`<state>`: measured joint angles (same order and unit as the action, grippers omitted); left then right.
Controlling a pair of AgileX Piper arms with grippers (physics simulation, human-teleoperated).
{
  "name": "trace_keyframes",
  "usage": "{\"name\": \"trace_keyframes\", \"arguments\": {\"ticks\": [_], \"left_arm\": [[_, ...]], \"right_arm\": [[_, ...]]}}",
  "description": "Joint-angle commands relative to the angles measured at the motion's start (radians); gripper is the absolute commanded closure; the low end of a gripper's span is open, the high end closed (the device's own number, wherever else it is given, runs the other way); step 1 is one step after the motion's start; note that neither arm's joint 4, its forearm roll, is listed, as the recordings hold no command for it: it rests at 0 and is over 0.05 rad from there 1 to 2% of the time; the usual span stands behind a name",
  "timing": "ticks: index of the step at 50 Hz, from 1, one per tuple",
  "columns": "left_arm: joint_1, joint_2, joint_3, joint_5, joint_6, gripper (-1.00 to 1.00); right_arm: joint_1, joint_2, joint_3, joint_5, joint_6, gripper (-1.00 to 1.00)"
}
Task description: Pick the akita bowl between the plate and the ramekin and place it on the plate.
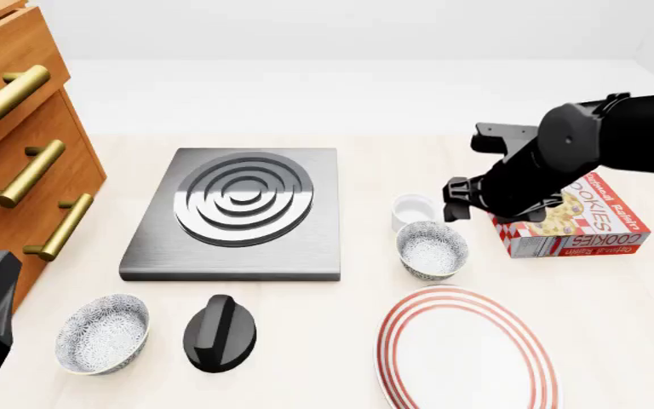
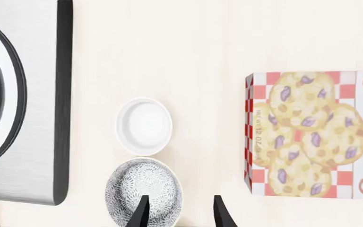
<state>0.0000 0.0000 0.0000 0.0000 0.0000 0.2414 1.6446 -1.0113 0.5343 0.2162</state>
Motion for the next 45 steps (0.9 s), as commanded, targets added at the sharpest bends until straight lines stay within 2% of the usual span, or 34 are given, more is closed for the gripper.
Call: {"name": "trace_keyframes", "arguments": {"ticks": [1,7,32,45], "left_arm": [[0.000,0.000,0.000,0.000,0.000,-1.00],[0.000,0.000,0.000,0.000,0.000,-1.00],[0.000,0.000,0.000,0.000,0.000,-1.00],[0.000,0.000,0.000,0.000,0.000,-1.00]], "right_arm": [[0.018,0.012,0.034,-0.024,0.006,-1.00],[0.030,0.040,0.068,-0.067,0.025,-1.00],[0.024,0.038,0.110,-0.086,0.015,-1.00],[0.020,0.033,0.102,-0.082,0.029,-1.00]]}}
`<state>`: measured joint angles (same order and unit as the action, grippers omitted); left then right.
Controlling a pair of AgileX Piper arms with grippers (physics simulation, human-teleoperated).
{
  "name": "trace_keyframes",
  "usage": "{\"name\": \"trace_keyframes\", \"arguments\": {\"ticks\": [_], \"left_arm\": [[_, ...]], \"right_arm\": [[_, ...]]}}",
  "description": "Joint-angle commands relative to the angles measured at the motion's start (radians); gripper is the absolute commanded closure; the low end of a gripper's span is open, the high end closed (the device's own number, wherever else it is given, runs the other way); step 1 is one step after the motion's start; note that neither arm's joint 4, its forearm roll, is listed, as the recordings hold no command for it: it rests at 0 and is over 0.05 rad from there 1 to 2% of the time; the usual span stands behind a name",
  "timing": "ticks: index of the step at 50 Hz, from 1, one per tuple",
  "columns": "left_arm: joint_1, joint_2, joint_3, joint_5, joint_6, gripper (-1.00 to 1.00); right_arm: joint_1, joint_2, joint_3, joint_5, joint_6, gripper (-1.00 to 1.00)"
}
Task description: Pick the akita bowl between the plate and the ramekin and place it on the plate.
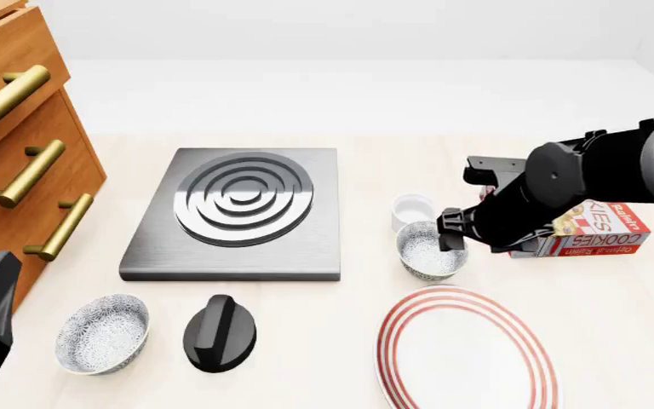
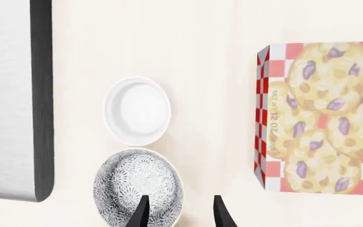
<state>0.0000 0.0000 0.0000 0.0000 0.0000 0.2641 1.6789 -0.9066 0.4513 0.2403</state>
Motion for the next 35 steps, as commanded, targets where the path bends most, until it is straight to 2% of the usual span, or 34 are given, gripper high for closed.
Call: {"name": "trace_keyframes", "arguments": {"ticks": [1,22,35], "left_arm": [[0.000,0.000,0.000,0.000,0.000,-1.00],[0.000,0.000,0.000,0.000,0.000,-1.00],[0.000,0.000,0.000,0.000,0.000,-1.00]], "right_arm": [[-0.004,0.003,-0.001,-0.002,0.001,-1.00],[0.006,0.067,-0.029,-0.023,0.005,-1.00],[0.021,0.086,0.001,-0.063,0.023,-1.00]]}}
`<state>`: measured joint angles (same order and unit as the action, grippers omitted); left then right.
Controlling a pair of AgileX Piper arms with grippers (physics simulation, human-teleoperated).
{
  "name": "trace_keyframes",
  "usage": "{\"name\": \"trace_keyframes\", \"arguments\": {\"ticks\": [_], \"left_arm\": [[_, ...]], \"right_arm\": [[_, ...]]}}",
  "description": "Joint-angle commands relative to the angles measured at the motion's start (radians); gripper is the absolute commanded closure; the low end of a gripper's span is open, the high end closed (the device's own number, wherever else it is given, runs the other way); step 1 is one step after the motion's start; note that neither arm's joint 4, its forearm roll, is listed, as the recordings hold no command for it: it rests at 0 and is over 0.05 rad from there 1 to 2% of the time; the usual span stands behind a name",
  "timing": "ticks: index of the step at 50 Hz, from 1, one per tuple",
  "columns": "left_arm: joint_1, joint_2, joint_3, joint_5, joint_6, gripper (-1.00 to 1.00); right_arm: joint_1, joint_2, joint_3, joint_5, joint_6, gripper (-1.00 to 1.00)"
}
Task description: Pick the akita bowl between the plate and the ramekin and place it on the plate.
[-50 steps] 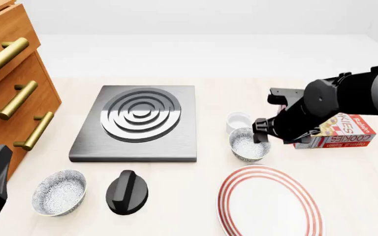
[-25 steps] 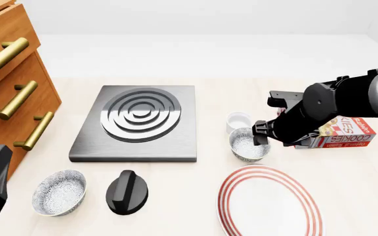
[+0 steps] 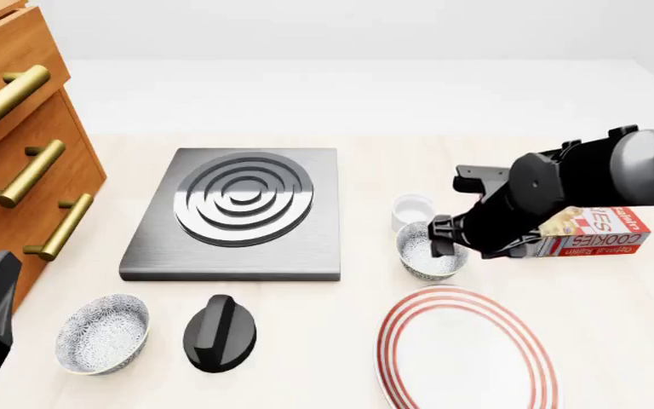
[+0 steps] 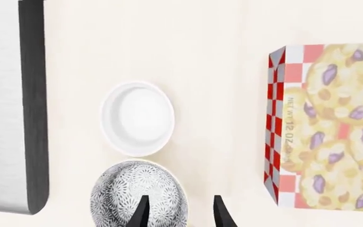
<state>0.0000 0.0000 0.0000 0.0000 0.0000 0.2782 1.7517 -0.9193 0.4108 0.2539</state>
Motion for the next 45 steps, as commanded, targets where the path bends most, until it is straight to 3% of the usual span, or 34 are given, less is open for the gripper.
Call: {"name": "trace_keyframes", "arguments": {"ticks": [1,5,6,18,20,33,40,45], "left_arm": [[0.000,0.000,0.000,0.000,0.000,-1.00],[0.000,0.000,0.000,0.000,0.000,-1.00],[0.000,0.000,0.000,0.000,0.000,-1.00],[0.000,0.000,0.000,0.000,0.000,-1.00],[0.000,0.000,0.000,0.000,0.000,-1.00],[0.000,0.000,0.000,0.000,0.000,-1.00],[0.000,0.000,0.000,0.000,0.000,-1.00],[0.000,0.000,0.000,0.000,0.000,-1.00]], "right_arm": [[0.005,0.015,0.017,-0.025,0.007,-1.00],[0.005,0.022,0.025,-0.037,0.006,-1.00],[-0.011,0.018,0.025,-0.037,-0.008,1.00],[-0.002,0.006,0.032,-0.032,0.000,1.00],[-0.018,-0.008,0.024,-0.015,-0.024,1.00],[-0.027,-0.231,-0.130,0.249,-0.078,1.00],[-0.042,-0.300,-0.181,0.326,-0.128,1.00],[-0.013,-0.377,-0.194,0.383,-0.126,1.00]]}}
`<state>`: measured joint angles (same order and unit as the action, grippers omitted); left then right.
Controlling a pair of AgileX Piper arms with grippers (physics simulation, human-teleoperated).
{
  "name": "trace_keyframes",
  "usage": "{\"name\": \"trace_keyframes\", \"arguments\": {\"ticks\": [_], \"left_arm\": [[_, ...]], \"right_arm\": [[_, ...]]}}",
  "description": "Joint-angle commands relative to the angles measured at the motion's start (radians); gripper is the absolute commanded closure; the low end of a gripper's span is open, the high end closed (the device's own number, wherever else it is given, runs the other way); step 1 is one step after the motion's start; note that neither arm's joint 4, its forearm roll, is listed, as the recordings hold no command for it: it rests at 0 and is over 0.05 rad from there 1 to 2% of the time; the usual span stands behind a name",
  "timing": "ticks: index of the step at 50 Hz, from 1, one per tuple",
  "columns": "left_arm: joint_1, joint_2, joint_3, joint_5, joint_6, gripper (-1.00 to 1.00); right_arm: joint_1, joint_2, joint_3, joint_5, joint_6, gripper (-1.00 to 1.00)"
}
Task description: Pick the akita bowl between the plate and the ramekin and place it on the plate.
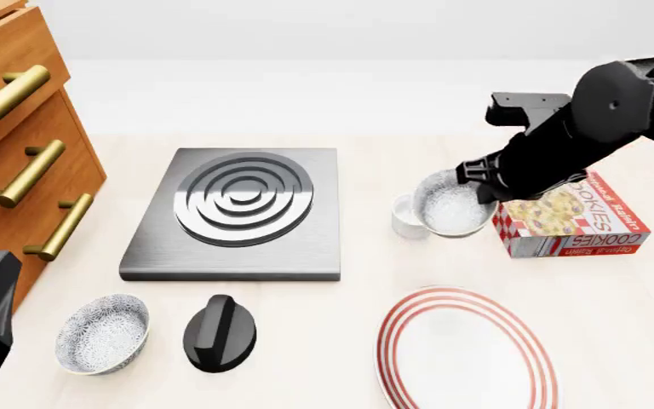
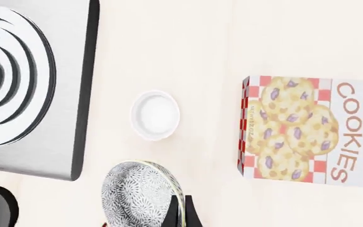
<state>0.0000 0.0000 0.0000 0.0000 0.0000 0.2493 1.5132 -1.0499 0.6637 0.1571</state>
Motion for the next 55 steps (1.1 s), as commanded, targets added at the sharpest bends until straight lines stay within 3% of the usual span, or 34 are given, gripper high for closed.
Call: {"name": "trace_keyframes", "arguments": {"ticks": [1,13,17,18,24,26,35,38,54,55], "left_arm": [[0.000,0.000,0.000,0.000,0.000,-1.00],[0.000,0.000,0.000,0.000,0.000,-1.00],[0.000,0.000,0.000,0.000,0.000,-1.00],[0.000,0.000,0.000,0.000,0.000,-1.00],[0.000,0.000,0.000,0.000,0.000,-1.00],[0.000,0.000,0.000,0.000,0.000,-1.00],[0.000,0.000,0.000,0.000,0.000,-1.00],[0.000,0.000,0.000,0.000,0.000,-1.00],[0.000,0.000,0.000,0.000,0.000,-1.00],[0.000,0.000,0.000,0.000,0.000,-1.00]], "right_arm": [[0.016,-0.139,-0.063,0.130,-0.030,1.00],[0.049,-0.283,0.031,0.190,-0.085,1.00],[0.042,-0.333,0.063,0.211,-0.111,1.00],[0.025,-0.374,0.080,0.227,-0.140,1.00],[0.041,-0.448,0.142,0.247,-0.139,1.00],[0.014,-0.481,0.156,0.260,-0.165,1.00],[0.037,-0.572,0.281,0.261,-0.155,1.00],[0.002,-0.593,0.306,0.255,-0.188,1.00],[0.100,-0.545,0.447,0.098,-0.099,1.00],[0.125,-0.530,0.457,0.079,-0.068,1.00]]}}
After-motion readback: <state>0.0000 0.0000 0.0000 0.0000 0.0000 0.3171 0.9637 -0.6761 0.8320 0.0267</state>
